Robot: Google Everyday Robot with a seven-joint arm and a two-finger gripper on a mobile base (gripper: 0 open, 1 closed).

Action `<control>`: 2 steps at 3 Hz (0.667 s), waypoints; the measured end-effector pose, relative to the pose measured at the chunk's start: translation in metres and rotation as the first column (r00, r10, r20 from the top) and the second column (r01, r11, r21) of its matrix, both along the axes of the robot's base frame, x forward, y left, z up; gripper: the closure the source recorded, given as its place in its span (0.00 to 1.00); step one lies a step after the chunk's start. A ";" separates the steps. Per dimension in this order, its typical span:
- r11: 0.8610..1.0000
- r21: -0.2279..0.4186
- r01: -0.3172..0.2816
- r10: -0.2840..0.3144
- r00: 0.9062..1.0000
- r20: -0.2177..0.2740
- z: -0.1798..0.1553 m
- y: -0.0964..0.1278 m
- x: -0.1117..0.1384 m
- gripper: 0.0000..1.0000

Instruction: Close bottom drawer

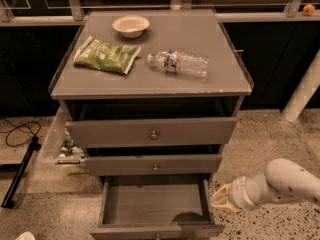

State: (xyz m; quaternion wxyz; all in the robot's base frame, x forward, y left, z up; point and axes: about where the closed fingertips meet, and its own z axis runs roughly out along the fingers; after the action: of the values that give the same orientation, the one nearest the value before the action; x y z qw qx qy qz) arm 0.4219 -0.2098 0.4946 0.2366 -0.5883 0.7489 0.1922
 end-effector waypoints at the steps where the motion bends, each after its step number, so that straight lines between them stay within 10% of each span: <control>1: 1.000 0.029 -0.005 0.003 0.996 0.091 0.035 0.000 -0.018 1.00; 2: 1.000 0.029 -0.004 0.002 0.996 0.091 0.034 0.000 -0.018 1.00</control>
Offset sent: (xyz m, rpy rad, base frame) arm -0.0319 -0.0075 0.0527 0.0284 -0.1103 -0.0086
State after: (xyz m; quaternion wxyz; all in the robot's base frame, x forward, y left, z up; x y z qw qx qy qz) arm 0.4038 -0.2097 0.5290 0.2787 -0.5942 0.7336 0.1763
